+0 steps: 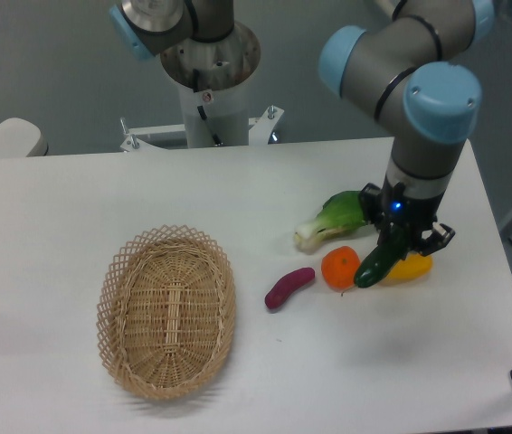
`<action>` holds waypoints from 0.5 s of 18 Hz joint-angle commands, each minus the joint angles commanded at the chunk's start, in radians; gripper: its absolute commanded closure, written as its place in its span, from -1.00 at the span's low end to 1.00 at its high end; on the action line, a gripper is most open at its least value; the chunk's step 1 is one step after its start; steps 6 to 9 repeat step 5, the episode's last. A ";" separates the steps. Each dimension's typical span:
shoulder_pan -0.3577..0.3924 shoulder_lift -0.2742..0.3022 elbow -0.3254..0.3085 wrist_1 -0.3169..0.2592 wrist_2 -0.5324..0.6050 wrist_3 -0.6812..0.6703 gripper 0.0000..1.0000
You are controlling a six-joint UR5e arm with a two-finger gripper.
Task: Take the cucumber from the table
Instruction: 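Lift the held cucumber up and carry it toward the yellow pepper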
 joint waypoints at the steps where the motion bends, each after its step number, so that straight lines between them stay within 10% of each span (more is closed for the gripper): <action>1: 0.002 0.000 0.000 0.000 -0.002 0.009 0.46; 9: 0.006 0.005 0.000 -0.003 -0.017 0.014 0.46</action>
